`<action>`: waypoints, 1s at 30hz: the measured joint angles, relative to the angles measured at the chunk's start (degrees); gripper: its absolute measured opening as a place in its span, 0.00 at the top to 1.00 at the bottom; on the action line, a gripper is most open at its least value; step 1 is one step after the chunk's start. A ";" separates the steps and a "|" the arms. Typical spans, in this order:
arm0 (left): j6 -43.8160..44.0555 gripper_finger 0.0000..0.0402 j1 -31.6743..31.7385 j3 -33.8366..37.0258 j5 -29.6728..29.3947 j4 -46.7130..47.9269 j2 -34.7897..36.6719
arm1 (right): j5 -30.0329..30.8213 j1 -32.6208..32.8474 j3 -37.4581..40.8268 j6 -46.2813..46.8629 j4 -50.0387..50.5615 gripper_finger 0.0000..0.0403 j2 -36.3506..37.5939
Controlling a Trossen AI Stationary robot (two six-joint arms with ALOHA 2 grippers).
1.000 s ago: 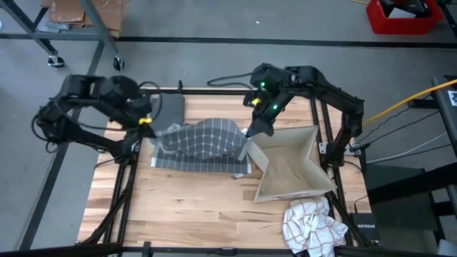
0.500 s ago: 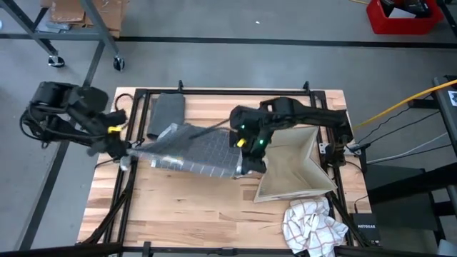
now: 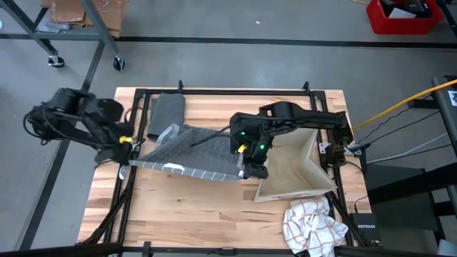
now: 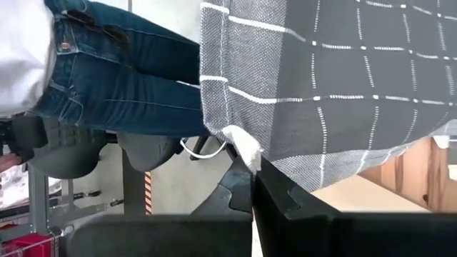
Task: Fold towel
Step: Fold the gray patterned towel
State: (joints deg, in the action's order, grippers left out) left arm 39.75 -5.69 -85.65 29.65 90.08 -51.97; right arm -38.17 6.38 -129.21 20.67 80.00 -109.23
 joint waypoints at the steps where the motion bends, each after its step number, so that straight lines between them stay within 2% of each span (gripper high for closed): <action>1: -0.59 1.00 -0.14 1.62 0.34 -0.09 0.00 | 0.00 0.11 0.00 -0.28 0.27 1.00 0.00; 6: -2.55 1.00 -2.42 9.39 0.21 -0.98 -0.44 | 0.07 1.65 1.58 -2.93 0.35 1.00 0.11; 12: -3.81 1.00 -4.55 17.05 -1.77 -3.67 -1.06 | 0.09 1.77 9.92 -3.69 -1.54 1.00 0.08; 15: -3.29 1.00 -4.81 18.65 -6.83 -3.85 -1.13 | -0.31 0.82 14.12 -4.58 -3.07 1.00 0.00; 20: 1.95 1.00 -4.76 18.68 -18.75 -3.37 -0.92 | 1.22 -2.76 17.50 -4.89 -2.97 1.00 0.00; 25: 8.24 1.00 -4.74 18.70 -28.43 -0.67 -0.94 | 9.90 -7.69 17.59 -4.36 -1.53 1.00 0.00; 30: 14.75 1.00 -4.72 18.70 -37.19 0.15 -0.92 | 16.06 -12.64 17.59 -3.96 -0.82 1.00 0.02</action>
State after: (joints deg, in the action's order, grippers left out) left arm 54.50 -10.41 -66.96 -7.54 90.24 -52.88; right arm -22.11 -6.26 -111.61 16.71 79.19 -109.21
